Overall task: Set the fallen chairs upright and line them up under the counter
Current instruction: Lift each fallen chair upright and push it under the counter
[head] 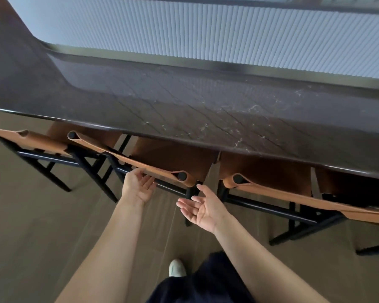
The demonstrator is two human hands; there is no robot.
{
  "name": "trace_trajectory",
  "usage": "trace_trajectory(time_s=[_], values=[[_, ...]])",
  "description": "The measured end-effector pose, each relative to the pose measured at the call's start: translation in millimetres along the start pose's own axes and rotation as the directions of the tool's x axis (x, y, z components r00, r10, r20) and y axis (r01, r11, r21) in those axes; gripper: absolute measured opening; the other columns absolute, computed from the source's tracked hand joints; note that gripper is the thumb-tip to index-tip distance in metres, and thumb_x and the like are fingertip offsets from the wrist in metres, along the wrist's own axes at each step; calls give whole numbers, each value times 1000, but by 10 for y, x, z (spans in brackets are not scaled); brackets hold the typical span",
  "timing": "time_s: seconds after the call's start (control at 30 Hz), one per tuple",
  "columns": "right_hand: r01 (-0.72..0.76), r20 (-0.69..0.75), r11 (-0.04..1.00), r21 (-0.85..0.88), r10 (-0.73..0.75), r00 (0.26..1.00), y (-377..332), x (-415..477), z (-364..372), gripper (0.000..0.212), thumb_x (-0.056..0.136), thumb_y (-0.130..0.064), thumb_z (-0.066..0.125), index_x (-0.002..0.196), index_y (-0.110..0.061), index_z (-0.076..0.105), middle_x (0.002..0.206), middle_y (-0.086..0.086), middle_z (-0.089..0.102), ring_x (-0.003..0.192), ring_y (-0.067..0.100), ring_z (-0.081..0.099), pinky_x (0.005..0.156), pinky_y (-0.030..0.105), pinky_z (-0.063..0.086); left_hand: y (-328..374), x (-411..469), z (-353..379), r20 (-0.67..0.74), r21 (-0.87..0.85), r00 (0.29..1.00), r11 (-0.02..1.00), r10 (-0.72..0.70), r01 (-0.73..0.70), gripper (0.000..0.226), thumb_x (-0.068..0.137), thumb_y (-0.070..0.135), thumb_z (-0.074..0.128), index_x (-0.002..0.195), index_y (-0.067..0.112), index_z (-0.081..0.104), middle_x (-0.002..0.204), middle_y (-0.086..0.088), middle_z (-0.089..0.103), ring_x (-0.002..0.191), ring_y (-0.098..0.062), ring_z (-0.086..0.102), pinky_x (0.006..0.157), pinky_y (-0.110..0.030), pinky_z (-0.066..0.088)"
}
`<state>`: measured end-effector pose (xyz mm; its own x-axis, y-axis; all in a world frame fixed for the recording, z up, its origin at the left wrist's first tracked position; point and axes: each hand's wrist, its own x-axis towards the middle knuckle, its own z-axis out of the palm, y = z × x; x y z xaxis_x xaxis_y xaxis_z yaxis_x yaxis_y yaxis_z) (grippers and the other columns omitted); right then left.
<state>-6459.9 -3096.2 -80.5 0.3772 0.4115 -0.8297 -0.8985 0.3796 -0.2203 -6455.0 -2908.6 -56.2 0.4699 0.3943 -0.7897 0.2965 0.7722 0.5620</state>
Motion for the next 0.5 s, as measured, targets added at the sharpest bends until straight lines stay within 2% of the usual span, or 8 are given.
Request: trace_trajectory(time_s=[0.03, 0.17, 0.27, 0.33, 0.43, 0.5], values=[[2, -2, 1000, 17, -2, 1000, -1, 36, 73, 60, 96, -34, 59, 145, -8, 33, 121, 25, 64, 98, 36, 71, 74, 40, 58, 63, 23, -6, -10, 6, 1000, 1000, 5, -5, 6, 91, 9, 51, 94, 6, 55, 101, -12, 56, 103, -26, 55, 102, -38, 42], [8, -14, 998, 61, -7, 1000, -100, 221, 386, 62, 95, -31, 60, 145, -8, 31, 121, 26, 62, 95, 36, 70, 72, 42, 57, 228, 190, 25, -9, 42, 1000, 999, 10, -10, 3, 91, 7, 53, 93, 8, 54, 97, -9, 55, 94, -24, 56, 97, -37, 43], [-2, -35, 991, 135, 7, 999, -190, 332, 578, 40, 96, -28, 60, 123, -3, 47, 115, 27, 61, 99, 38, 66, 72, 43, 56, 321, 332, 58, -29, 9, 1000, 1000, -7, 8, 7, 91, 8, 54, 97, 8, 53, 101, -10, 55, 98, -24, 57, 95, -36, 45], [-14, -65, 986, 165, 25, 998, -211, 409, 635, 29, 95, -26, 62, 106, -2, 50, 110, 27, 60, 99, 39, 65, 70, 43, 57, 388, 408, 75, -19, -6, 1000, 1000, -17, 16, 9, 91, 8, 54, 100, 7, 52, 94, -9, 55, 91, -23, 57, 97, -37, 47], [-15, -106, 982, 189, 36, 994, -210, 537, 683, 31, 94, -27, 64, 106, -3, 50, 110, 27, 56, 98, 40, 64, 64, 44, 56, 494, 570, 60, -41, -1, 999, 1000, -18, 18, 2, 91, 8, 54, 93, 7, 54, 88, -9, 57, 82, -22, 58, 94, -38, 50], [-22, -125, 972, 235, 53, 991, -213, 604, 690, 39, 92, -35, 65, 109, -4, 48, 113, 26, 52, 104, 41, 61, 61, 48, 57, 574, 662, 40, -40, 54, 999, 998, -9, 12, 4, 92, 11, 54, 89, 9, 55, 83, -6, 57, 75, -20, 57, 81, -36, 51]])
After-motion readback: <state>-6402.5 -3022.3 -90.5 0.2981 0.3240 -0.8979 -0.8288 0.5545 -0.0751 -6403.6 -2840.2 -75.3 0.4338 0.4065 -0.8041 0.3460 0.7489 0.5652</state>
